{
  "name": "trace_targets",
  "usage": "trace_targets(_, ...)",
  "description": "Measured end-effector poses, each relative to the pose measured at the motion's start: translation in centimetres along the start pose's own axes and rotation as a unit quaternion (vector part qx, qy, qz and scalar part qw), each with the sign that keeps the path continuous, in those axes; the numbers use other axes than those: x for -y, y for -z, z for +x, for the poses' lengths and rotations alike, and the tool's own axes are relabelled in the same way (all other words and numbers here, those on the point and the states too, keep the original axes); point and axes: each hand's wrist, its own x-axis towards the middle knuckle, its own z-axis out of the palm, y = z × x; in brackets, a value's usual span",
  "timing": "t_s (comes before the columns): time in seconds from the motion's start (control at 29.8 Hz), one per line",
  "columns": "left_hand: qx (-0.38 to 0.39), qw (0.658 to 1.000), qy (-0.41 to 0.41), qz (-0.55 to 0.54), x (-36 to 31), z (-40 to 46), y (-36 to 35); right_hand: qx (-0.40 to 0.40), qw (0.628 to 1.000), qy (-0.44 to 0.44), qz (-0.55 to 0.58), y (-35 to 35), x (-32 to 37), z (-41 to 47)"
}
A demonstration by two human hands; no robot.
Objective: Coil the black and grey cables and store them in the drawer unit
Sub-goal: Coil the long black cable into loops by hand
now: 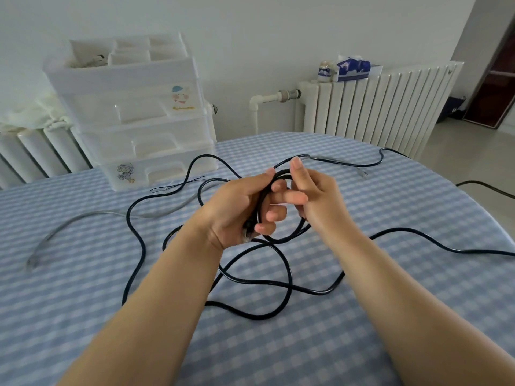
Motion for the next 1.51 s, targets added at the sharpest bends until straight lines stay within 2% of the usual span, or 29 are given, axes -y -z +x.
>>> trace_targets(0.07,0.026,0.999,0.033,-0.03,0.0,0.1,-0.1,0.01,1.0,0.016,-0.016,0.2,0.0,-0.1)
trace_targets(0.17,0.033,0.998,0.058,0.006,0.1,0.4,-0.1,0.015,0.995,0.051,-0.084,0.5,0.2,-0.1)
trace_targets(0.27,0.04,0.998,0.047,-0.007,0.1,0.3,-0.3,0.013,0.997,0.044,-0.066,0.5,0.2,0.0)
trace_targets(0.34,0.029,0.999,0.017,-0.017,-0.1,0.2,-0.5,-0.002,1.0,-0.002,0.02,0.4,0.0,0.1)
trace_targets(0.4,0.023,0.999,-0.017,-0.029,-0.3,0.1,-0.5,-0.002,0.987,-0.055,0.153,0.1,-0.2,0.2)
trace_targets(0.5,0.0,0.995,-0.082,-0.058,-0.8,-0.2,-0.5,0.055,0.938,-0.116,0.322,-0.9,-0.4,0.0)
trace_targets(0.57,-0.008,0.989,-0.13,-0.07,-1.3,-0.5,-0.4,0.078,0.909,-0.155,0.38,-1.6,-0.4,-0.1)
trace_targets(0.64,-0.002,0.984,-0.162,-0.072,-1.6,-0.8,-0.3,0.09,0.902,-0.175,0.384,-1.9,-0.3,-0.4)
trace_targets(0.84,0.009,0.978,-0.173,-0.114,-1.8,-1.1,0.8,0.08,0.943,-0.225,0.23,-2.0,0.8,-1.0)
trace_targets(0.97,-0.039,0.968,-0.21,-0.133,-1.9,-0.7,1.1,0.121,0.9,-0.262,0.325,-2.6,0.6,-1.5)
trace_targets(1.04,-0.07,0.955,-0.245,-0.153,-2.4,-0.9,1.4,0.135,0.89,-0.272,0.339,-3.1,0.2,-1.9)
trace_targets(1.11,-0.118,0.934,-0.293,-0.167,-2.8,-1.1,1.8,0.151,0.905,-0.282,0.281,-3.6,-0.2,-2.2)
trace_targets(1.14,-0.147,0.922,-0.317,-0.168,-3.0,-1.3,2.0,0.158,0.922,-0.28,0.218,-3.9,-0.4,-2.3)
trace_targets(1.21,-0.21,0.901,-0.35,-0.146,-3.1,-1.4,2.1,0.174,0.958,-0.228,0.011,-4.4,-0.7,-2.5)
trace_targets(1.24,-0.239,0.896,-0.355,-0.118,-3.0,-1.3,2.0,0.187,0.959,-0.181,-0.111,-4.6,-0.7,-2.8)
trace_targets(1.31,-0.274,0.895,-0.35,-0.042,-2.7,-1.0,1.5,0.202,0.927,-0.078,-0.306,-4.9,-0.6,-3.4)
trace_targets(1.34,-0.281,0.895,-0.348,0.005,-2.4,-0.8,1.3,0.205,0.907,-0.038,-0.365,-5.0,-0.5,-3.8)
trace_targets(1.41,-0.282,0.883,-0.352,0.131,-1.7,-0.5,1.0,0.203,0.876,0.019,-0.438,-5.0,-0.1,-4.4)
trace_targets(1.51,-0.276,0.844,-0.347,0.301,-1.1,-0.1,1.2,0.177,0.845,0.093,-0.495,-4.8,0.4,-4.5)
